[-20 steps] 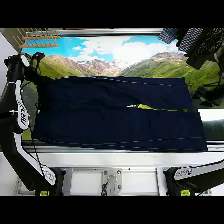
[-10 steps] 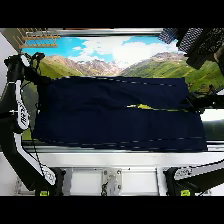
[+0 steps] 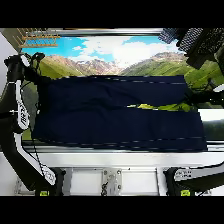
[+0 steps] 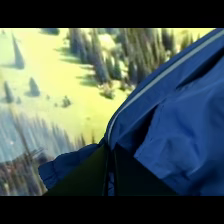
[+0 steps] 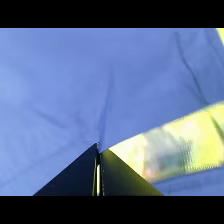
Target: Fold the clothes and pants, and hang the long-sleeved shirts on hangers.
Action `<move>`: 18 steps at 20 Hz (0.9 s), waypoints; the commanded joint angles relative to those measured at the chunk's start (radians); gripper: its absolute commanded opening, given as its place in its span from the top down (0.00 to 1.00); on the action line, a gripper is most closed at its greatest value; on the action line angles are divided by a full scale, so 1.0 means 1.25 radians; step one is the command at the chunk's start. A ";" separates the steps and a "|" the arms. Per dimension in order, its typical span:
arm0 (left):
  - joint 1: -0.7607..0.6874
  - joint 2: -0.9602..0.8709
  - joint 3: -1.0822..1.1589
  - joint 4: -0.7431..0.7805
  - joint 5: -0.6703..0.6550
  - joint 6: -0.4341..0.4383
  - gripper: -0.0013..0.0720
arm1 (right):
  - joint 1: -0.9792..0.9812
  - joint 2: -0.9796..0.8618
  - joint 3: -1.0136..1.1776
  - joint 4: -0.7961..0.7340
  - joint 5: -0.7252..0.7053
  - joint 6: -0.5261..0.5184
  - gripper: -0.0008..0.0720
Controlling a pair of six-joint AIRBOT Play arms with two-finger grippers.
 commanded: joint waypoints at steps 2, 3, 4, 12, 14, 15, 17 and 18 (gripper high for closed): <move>0.001 0.000 0.000 0.001 0.002 0.000 0.97 | 0.016 0.181 -0.020 -0.231 0.249 -0.017 0.98; 0.001 0.000 0.000 0.001 0.002 0.000 0.97 | 0.016 0.219 -0.047 -0.248 0.303 -0.019 0.98; 0.001 -0.001 0.000 0.001 0.003 0.000 0.97 | 0.016 0.247 -0.079 -0.248 0.336 -0.033 0.98; 0.000 -0.015 0.000 0.002 -0.009 0.000 0.97 | 0.023 0.282 -0.225 -0.231 0.283 -0.116 0.18; 0.000 -0.015 0.000 0.001 -0.006 0.000 0.97 | 0.025 0.281 -0.154 -0.227 0.206 -0.123 0.18; 0.000 -0.015 0.000 0.001 -0.005 0.000 0.97 | 0.025 0.274 -0.115 -0.227 0.166 -0.140 0.18; 0.000 -0.015 0.000 0.001 -0.003 0.000 0.97 | 0.025 0.217 -0.014 -0.227 0.145 -0.187 0.18; 0.000 -0.015 0.000 0.001 0.001 0.000 0.97 | 0.026 0.170 0.043 -0.227 0.151 -0.226 0.18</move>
